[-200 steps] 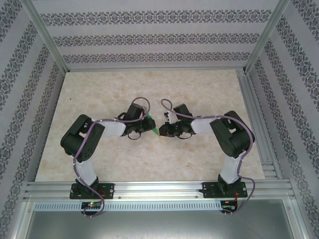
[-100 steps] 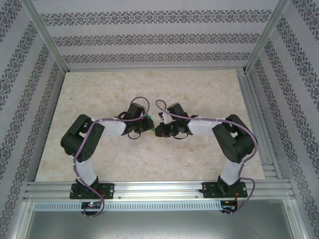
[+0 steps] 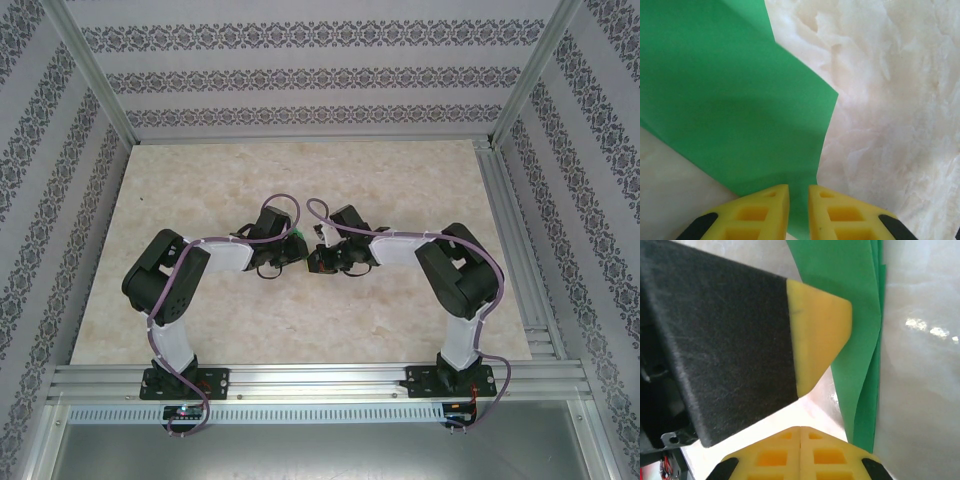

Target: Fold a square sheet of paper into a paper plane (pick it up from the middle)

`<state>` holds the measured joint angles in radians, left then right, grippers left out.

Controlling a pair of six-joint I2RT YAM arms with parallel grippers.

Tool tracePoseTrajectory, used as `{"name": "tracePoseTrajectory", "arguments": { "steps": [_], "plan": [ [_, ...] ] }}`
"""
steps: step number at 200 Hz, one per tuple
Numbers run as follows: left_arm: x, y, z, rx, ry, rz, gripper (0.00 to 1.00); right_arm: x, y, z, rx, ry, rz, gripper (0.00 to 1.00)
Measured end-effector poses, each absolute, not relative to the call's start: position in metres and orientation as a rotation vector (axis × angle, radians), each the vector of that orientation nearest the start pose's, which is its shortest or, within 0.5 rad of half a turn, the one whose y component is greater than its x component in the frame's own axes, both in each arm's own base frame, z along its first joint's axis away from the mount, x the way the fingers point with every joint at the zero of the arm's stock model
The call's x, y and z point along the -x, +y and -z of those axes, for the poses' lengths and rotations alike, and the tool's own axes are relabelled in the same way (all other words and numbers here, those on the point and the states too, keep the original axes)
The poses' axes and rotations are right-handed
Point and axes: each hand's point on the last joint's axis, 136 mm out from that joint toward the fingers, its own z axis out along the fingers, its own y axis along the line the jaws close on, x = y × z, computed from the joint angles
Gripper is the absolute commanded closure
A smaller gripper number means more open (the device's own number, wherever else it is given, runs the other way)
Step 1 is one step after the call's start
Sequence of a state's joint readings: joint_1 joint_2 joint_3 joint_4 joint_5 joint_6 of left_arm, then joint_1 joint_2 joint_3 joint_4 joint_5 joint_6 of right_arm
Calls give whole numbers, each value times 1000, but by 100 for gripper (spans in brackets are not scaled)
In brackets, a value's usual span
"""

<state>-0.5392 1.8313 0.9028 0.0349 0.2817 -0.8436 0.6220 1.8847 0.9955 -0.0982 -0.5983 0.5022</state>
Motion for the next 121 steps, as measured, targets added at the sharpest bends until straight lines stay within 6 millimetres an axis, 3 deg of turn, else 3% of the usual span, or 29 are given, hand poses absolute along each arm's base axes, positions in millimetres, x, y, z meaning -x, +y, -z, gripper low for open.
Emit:
{"name": "tracePoseTrajectory", "arguments": {
  "steps": [121],
  "plan": [
    [-347,-263,-22,272,2645,886,81,-292,312,-15,340,2749,-1134,97]
  ]
}}
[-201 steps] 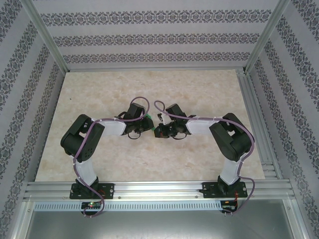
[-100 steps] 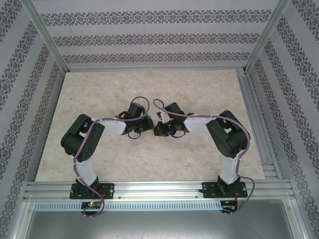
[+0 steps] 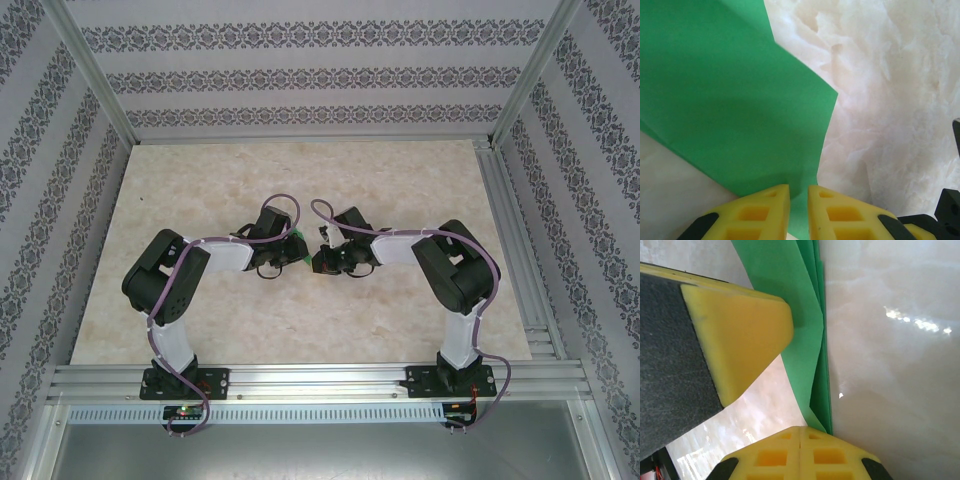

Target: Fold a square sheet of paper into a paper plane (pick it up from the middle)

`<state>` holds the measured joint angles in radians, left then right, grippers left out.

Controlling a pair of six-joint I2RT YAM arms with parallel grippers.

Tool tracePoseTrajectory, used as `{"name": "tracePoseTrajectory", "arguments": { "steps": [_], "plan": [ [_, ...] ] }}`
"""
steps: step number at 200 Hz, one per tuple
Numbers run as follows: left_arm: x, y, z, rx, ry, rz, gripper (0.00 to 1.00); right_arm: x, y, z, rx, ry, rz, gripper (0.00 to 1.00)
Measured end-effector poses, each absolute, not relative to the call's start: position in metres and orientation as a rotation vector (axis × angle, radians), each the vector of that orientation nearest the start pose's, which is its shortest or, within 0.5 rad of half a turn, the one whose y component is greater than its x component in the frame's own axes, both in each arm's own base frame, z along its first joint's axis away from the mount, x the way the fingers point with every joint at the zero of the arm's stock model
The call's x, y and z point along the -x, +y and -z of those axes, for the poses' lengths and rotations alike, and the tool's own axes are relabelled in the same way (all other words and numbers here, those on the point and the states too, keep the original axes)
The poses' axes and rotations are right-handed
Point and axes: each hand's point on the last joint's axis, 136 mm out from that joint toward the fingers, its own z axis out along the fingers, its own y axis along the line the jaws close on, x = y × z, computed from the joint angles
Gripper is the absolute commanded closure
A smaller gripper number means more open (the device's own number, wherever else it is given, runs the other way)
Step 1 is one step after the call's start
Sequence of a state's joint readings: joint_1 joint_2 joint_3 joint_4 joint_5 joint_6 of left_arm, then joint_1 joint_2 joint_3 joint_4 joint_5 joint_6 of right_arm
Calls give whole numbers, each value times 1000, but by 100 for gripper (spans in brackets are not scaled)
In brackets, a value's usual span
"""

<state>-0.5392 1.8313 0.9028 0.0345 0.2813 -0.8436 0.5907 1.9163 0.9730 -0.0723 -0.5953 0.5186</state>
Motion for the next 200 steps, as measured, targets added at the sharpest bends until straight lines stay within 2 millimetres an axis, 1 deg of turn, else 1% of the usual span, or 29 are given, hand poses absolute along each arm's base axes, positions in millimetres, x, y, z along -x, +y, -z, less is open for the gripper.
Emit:
{"name": "tracePoseTrajectory", "arguments": {
  "steps": [70,95,124,155,182,200],
  "plan": [
    [-347,-263,-22,272,2645,886,81,-294,312,-24,330,2735,-1152,95],
    [-347,-263,-22,272,2645,886,81,-293,312,-23,329,2740,-1150,95],
    [-347,-263,-22,272,2645,886,81,-292,311,-15,320,2765,-1141,95],
    [-347,-263,-22,272,2645,886,81,-293,310,-15,315,2766,-1146,96],
    [-347,-263,-22,272,2645,886,81,-292,311,-17,310,2759,-1171,95],
    [-347,-263,-22,272,2645,886,81,-292,312,-24,305,2748,-1188,95]
  ]
}}
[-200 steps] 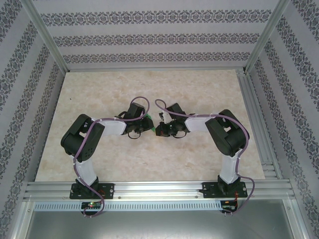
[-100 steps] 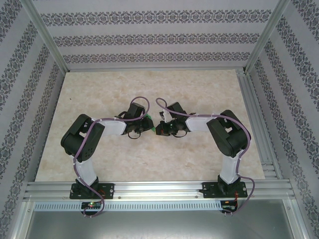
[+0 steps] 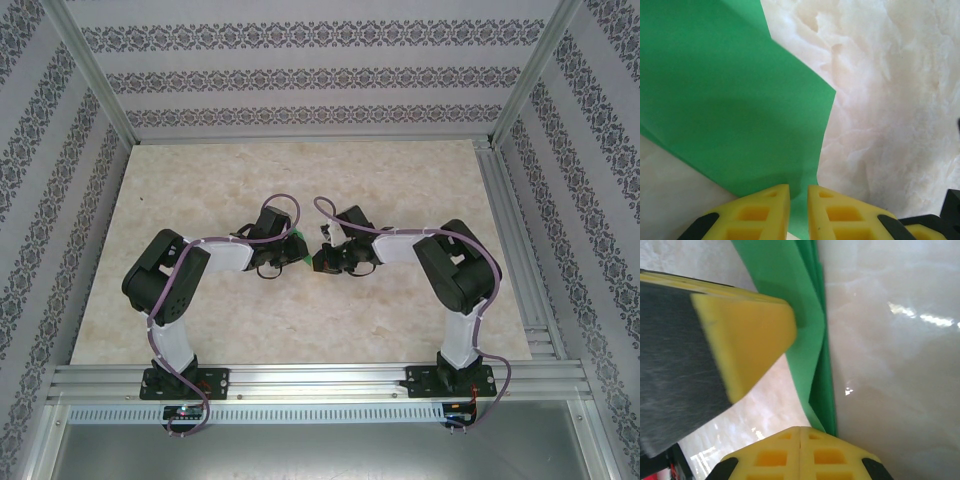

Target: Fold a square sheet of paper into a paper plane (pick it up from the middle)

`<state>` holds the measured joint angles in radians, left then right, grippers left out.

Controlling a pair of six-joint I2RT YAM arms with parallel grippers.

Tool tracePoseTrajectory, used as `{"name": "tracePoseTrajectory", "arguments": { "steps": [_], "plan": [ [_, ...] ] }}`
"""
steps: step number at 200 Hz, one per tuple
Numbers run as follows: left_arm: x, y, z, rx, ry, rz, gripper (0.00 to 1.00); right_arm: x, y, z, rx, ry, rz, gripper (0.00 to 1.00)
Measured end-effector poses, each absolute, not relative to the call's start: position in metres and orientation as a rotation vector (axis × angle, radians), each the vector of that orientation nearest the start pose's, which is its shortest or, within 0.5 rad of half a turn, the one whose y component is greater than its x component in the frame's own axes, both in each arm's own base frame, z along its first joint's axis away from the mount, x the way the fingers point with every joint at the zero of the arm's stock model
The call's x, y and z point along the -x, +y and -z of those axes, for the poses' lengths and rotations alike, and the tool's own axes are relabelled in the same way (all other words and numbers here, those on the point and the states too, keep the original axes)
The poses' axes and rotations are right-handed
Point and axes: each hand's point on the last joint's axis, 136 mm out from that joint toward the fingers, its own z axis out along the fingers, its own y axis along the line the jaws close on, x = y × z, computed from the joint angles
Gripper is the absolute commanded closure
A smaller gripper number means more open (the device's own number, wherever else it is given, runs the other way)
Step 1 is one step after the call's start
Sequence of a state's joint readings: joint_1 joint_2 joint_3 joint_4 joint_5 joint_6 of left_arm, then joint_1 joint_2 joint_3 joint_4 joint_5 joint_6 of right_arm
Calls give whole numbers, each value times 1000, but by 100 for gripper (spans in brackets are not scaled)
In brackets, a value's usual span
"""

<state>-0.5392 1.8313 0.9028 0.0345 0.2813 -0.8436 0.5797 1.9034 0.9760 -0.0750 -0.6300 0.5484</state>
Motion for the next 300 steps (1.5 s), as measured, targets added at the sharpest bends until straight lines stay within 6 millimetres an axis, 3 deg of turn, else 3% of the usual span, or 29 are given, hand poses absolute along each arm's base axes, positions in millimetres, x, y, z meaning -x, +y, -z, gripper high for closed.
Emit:
{"name": "tracePoseTrajectory", "arguments": {
  "steps": [30,72,164,233,300],
  "plan": [
    [-347,-263,-22,272,2645,886,82,-295,314,-30,310,2729,-1195,100],
    [-347,-263,-22,272,2645,886,82,-293,312,-14,294,2771,-1173,100],
    [-349,-262,-25,252,2645,884,80,-295,310,-13,289,2781,-1167,100],
    [-381,-243,-35,262,2597,873,79,-295,310,-12,307,2789,-1162,100],
    [-387,-229,-27,271,2612,865,79,-295,310,-12,307,2789,-1162,100]
  ]
}}
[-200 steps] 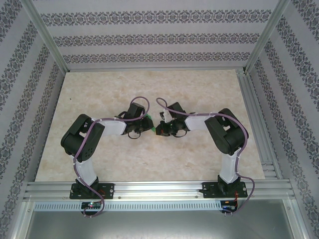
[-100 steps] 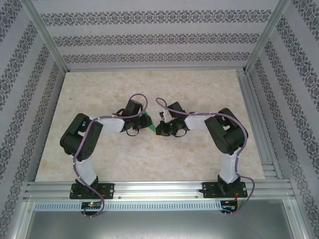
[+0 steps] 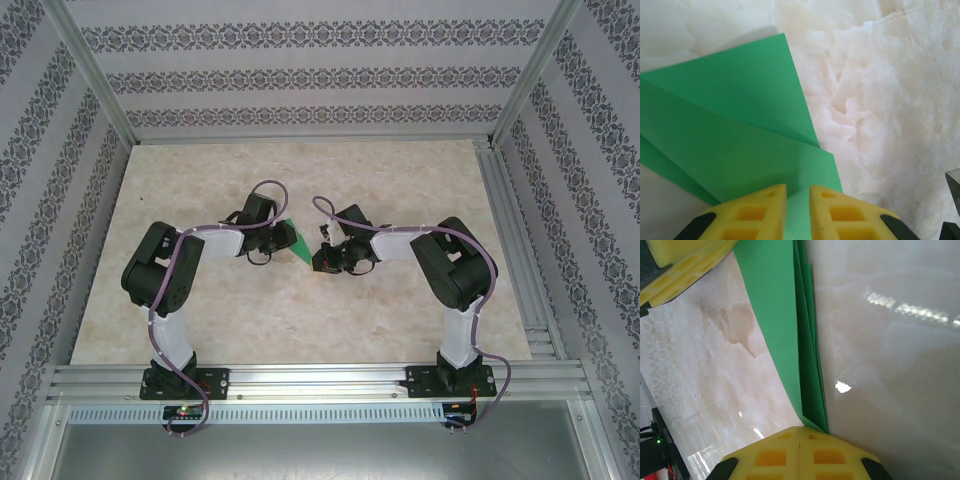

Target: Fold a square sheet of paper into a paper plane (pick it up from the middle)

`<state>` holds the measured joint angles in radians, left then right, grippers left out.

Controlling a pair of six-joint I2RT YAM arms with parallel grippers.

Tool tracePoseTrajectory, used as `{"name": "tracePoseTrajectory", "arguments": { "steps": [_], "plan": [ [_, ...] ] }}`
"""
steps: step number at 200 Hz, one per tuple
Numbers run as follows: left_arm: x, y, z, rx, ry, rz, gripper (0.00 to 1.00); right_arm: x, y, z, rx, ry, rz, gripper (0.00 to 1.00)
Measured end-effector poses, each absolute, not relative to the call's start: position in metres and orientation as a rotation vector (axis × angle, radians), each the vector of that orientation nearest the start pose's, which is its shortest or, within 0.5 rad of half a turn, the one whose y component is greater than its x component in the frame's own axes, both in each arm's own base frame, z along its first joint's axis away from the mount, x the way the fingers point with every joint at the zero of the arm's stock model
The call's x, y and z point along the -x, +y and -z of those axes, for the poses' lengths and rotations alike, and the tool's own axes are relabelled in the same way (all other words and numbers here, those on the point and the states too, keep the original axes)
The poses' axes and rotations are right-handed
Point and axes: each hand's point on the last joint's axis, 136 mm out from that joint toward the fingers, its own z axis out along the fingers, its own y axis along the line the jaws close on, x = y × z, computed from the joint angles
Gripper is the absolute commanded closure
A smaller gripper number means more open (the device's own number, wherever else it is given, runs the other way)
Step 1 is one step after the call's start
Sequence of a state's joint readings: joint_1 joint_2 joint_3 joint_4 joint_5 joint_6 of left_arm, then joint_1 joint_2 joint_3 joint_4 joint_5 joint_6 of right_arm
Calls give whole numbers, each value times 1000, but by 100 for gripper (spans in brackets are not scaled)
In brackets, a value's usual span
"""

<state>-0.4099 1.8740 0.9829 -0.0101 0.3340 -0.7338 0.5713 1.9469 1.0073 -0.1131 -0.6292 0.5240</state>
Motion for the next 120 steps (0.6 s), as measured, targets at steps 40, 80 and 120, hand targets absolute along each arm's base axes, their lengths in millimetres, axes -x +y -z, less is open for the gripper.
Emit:
{"name": "tracePoseTrajectory", "arguments": {
  "steps": [40,80,120],
  "plan": [
    [-390,-224,-23,257,2621,868,79,-295,310,-12,310,2788,-1162,100],
    [-392,-225,-23,228,2630,899,79,-295,310,-12,312,2786,-1165,100],
    [-392,-225,-23,220,2633,916,81,-295,310,-18,306,2779,-1173,99]
  ]
}}
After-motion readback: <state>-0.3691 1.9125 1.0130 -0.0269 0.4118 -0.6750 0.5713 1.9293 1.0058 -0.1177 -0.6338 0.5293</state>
